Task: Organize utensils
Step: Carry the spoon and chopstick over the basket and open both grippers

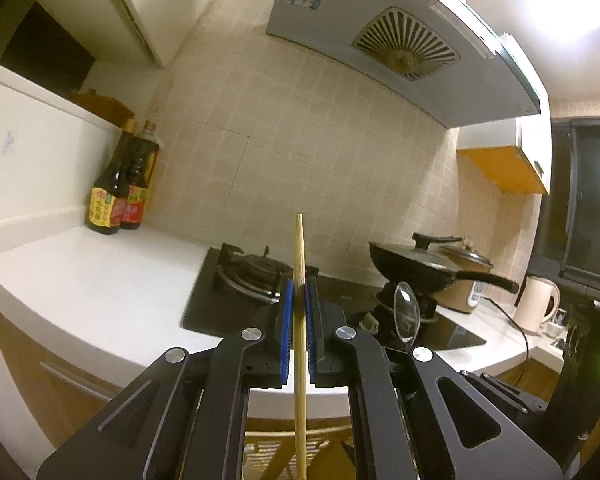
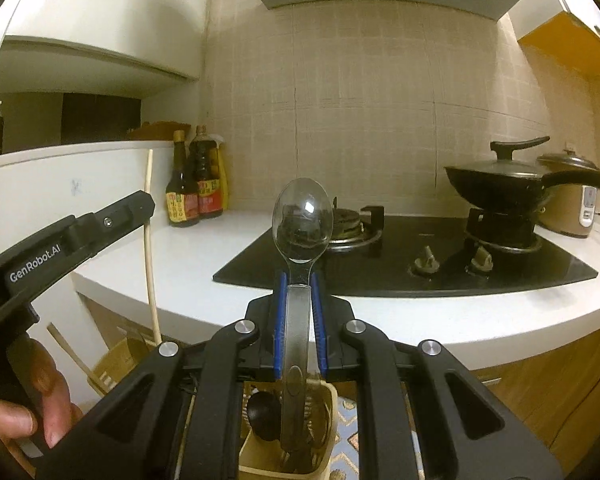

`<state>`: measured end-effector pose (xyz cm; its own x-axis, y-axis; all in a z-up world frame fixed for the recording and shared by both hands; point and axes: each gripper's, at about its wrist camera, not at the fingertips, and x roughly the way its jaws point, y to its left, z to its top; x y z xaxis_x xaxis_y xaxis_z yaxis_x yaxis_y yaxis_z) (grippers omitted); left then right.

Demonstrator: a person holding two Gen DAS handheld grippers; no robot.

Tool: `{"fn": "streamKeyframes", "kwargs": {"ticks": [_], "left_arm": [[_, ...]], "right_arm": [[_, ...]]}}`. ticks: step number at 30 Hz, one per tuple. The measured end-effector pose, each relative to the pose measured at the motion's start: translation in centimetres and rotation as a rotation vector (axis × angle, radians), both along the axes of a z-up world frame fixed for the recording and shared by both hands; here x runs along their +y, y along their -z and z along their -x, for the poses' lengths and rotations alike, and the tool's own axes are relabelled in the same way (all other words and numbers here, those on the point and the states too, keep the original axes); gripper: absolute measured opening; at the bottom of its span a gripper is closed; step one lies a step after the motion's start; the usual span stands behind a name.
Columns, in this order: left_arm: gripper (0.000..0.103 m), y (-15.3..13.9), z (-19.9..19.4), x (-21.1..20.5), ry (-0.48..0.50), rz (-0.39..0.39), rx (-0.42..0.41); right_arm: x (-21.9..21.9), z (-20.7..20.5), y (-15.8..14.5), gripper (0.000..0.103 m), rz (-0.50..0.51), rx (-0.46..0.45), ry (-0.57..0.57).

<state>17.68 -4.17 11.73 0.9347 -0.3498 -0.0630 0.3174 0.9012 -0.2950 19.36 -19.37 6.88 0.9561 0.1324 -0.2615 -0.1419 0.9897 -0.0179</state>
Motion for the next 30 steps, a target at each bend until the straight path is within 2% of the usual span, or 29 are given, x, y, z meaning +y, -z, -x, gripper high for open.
{"fn": "streamKeyframes", "kwargs": {"ticks": [5, 8, 10, 11, 12, 16, 17, 18, 22, 23, 24, 26, 30], "left_arm": [[0.005, 1.1, 0.1, 0.1, 0.020, -0.016, 0.023], [0.007, 1.6, 0.1, 0.5, 0.077, 0.000, 0.063], [0.023, 1.7, 0.5, 0.9, 0.079, 0.006, 0.067], [0.036, 1.7, 0.8, 1.1, 0.078, 0.008, 0.065], [0.039, 1.6, 1.1, 1.3, 0.080, 0.010, 0.063], [0.039, 1.2, 2.5, 1.9, 0.096, -0.002, 0.065], [0.043, 1.1, 3.0, 2.2, 0.105, 0.001, 0.070], [0.046, 1.0, 3.3, 2.4, 0.112, 0.004, 0.075], [0.046, 0.7, 5.2, 3.9, 0.122, 0.016, 0.118], [0.046, 0.7, 5.7, 4.2, 0.122, 0.016, 0.127], [0.047, 0.7, 6.4, 4.6, 0.124, 0.016, 0.141], [0.050, 0.8, 7.2, 5.0, 0.118, 0.010, 0.168], [0.050, 1.5, 9.0, 5.5, 0.110, -0.020, 0.245]], "right_arm": [[0.0, 0.6, 1.1, 0.011, -0.001, -0.004, 0.000], [-0.3, 1.3, 1.6, 0.011, -0.009, 0.021, -0.001], [-0.7, 1.9, 1.8, 0.013, -0.025, 0.045, -0.018], [-0.9, 2.2, 1.9, 0.016, -0.034, 0.057, -0.028], [-1.1, 2.8, 2.0, 0.017, -0.037, 0.072, -0.031], [-2.0, 4.9, 2.3, 0.018, -0.048, 0.104, -0.029], [-2.1, 5.3, 2.3, 0.018, -0.050, 0.112, -0.029], [-2.3, 5.9, 2.4, 0.021, -0.052, 0.124, -0.030], [-2.7, 7.8, 2.2, 0.031, -0.064, 0.168, -0.042], [-2.8, 8.4, 2.1, 0.036, -0.069, 0.181, -0.047], [-2.9, 8.9, 2.0, 0.045, -0.073, 0.189, -0.047], [-3.1, 10.0, 1.6, 0.051, -0.085, 0.202, -0.046], [-3.0, 11.6, 1.1, 0.051, -0.073, 0.235, -0.036]]}}
